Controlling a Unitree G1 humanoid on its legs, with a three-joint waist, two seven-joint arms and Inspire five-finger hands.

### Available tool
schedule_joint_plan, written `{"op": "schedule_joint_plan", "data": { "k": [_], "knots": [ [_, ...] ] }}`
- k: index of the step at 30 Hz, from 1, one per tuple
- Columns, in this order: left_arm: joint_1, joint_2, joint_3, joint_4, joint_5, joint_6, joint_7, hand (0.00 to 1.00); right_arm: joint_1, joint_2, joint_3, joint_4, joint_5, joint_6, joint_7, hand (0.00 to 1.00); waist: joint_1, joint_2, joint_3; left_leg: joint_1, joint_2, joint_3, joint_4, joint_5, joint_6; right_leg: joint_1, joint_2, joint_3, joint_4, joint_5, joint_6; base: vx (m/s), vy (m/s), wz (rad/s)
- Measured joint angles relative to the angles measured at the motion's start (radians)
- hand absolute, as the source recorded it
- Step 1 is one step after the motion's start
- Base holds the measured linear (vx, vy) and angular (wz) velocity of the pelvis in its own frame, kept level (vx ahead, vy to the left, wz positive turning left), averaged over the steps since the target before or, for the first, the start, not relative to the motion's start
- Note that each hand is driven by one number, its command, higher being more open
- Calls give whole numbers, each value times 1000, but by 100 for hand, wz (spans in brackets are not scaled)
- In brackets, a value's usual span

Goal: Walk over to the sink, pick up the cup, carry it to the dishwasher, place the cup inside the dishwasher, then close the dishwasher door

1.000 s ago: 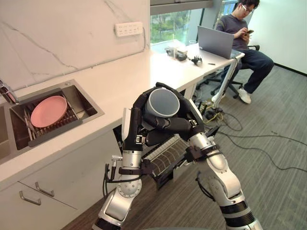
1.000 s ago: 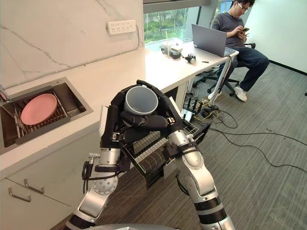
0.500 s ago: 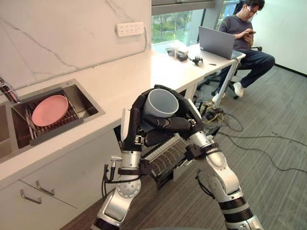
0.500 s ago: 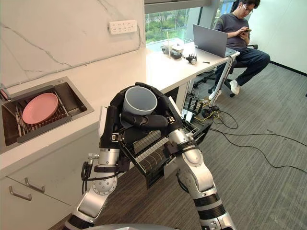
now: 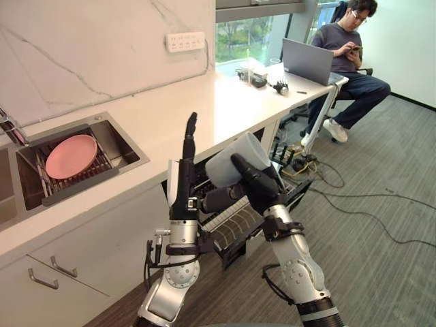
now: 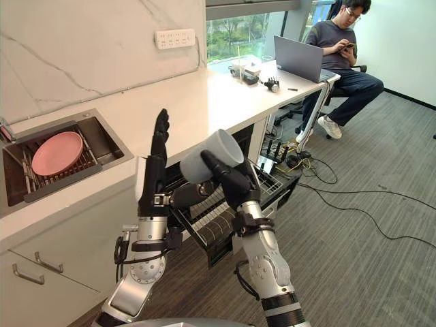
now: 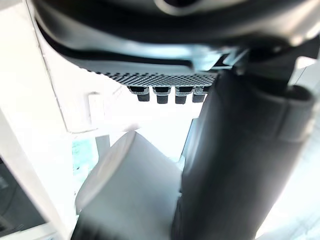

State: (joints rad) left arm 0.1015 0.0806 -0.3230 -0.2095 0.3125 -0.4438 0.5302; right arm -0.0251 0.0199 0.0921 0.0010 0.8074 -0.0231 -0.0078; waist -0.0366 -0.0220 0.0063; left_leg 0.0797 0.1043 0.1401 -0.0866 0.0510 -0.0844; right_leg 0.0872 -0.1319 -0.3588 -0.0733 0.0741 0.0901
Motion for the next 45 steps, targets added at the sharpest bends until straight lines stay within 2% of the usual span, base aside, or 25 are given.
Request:
{"op": "schedule_joint_plan", "data": {
  "k": [4, 10, 14, 15, 17, 18, 22, 23, 25, 26, 27, 28, 30, 35, 38, 43, 45],
  "knots": [
    [1, -17, 90, -85, -21, -80, 40, 100, 42, -5, -121, 63, 34, -12, -62, 0, 7, -5, 3, -1, -2, -6, 0, 0, 0, 0, -1, -3, 0, -1, 1, 0, 0, 1],
    [55, -19, 114, -86, -60, -79, 17, 100, 45, -37, -167, 55, 33, -54, -81, 0, 5, -5, 4, -5, -1, -21, 0, 0, 0, 6, -1, -13, -2, -1, 1, -7, -1, 5],
    [86, -19, 145, -24, -112, -16, -23, 100, 21, -65, -210, 58, -33, -31, -76, 0, 18, -5, 4, -20, -5, -58, 0, 10, 1, 14, -3, -48, -5, -1, 2, -37, -8, 29],
    [107, -23, 180, 17, -140, 25, -34, 100, 10, -92, -222, 71, -89, 1, -60, 0, 23, -5, 4, -20, -8, -72, 0, 12, 1, 23, -4, -62, -7, -3, 4, -29, -8, 24],
    [131, -25, 228, 71, -173, 61, -36, 100, -3, -125, -224, 98, -143, 28, -36, 0, 25, -4, 4, -24, -10, -89, 0, 15, 2, 30, -6, -79, -8, -6, 6, -32, -11, 33],
    [148, -27, 278, 131, -213, 106, -38, 100, -14, -157, -225, 134, -208, 49, -13, 0, 28, -6, 6, -32, -13, -111, -2, 20, 2, 35, -7, -100, -7, -10, 8, -40, -17, 42],
    [217, -28, 373, 226, -234, 173, -50, 100, -75, -236, -221, 289, -355, 113, 24, 0, 76, -14, 18, -73, -19, -171, -3, 35, 2, 35, -7, -160, -6, -17, 9, -27, -22, 44],
    [222, -21, 374, 232, -233, 174, -53, 100, -98, -252, -219, 329, -374, 121, 23, 0, 90, -17, 28, -80, -19, -183, -3, 39, 2, 34, -6, -171, -5, -18, 9, -41, -38, 62],
    [198, 26, 379, 297, -209, 169, -74, 100, -262, -333, -179, 528, -409, 147, 6, 0, 144, -20, 78, -137, -14, -235, 1, 65, -4, 8, 5, -222, 1, -20, 3, -82, -50, 65],
    [187, 37, 380, 313, -202, 169, -80, 100, -310, -352, -166, 572, -409, 151, -2, 0, 158, -20, 94, -154, -11, -245, 1, 73, -7, -6, 10, -230, 4, -20, 0, -101, -63, 53],
    [168, 52, 388, 343, -195, 169, -94, 100, -399, -380, -149, 644, -409, 159, -13, 0, 187, -21, 125, -183, -3, -266, 1, 87, -11, -29, 20, -243, 9, -18, -7, -77, -54, 33],
    [162, 57, 390, 356, -194, 169, -98, 100, -433, -389, -145, 667, -409, 160, -18, 0, 198, -22, 137, -197, -1, -277, 1, 93, -14, -36, 24, -249, 10, -18, -9, -72, -63, 46],
    [150, 66, 399, 420, -195, 168, -109, 100, -556, -417, -141, 753, -408, 164, -27, 0, 246, -29, 183, -223, 1, -313, 2, 107, -19, -47, 30, -259, 18, -23, -15, -30, -39, 42],
    [179, 84, 351, 459, -154, 167, -149, 100, -734, -511, -107, 901, -402, 184, 29, 0, 292, -37, 250, -259, -18, -360, 2, 123, -13, -61, 16, -286, 32, -34, -7, -20, 25, 29],
    [190, 84, 333, 463, -154, 162, -150, 100, -746, -532, -104, 935, -410, 190, 59, 0, 301, -38, 265, -266, -21, -366, 2, 126, -10, -68, 7, -292, 43, -37, -3, -23, 44, 11],
    [156, 103, 329, 508, -154, 155, -150, 100, -791, -553, -104, 1047, -506, 250, 94, 0, 308, -34, 320, -286, -21, -376, 2, 134, -8, -89, 0, -302, 64, -42, -3, -52, 34, 5],
    [149, 107, 311, 527, -155, 154, -150, 100, -793, -569, -105, 1064, -540, 277, 95, 0, 314, -23, 333, -298, -21, -377, 2, 138, -7, -107, -5, -301, 79, -45, -3, -38, 32, 0]
  ]
}}
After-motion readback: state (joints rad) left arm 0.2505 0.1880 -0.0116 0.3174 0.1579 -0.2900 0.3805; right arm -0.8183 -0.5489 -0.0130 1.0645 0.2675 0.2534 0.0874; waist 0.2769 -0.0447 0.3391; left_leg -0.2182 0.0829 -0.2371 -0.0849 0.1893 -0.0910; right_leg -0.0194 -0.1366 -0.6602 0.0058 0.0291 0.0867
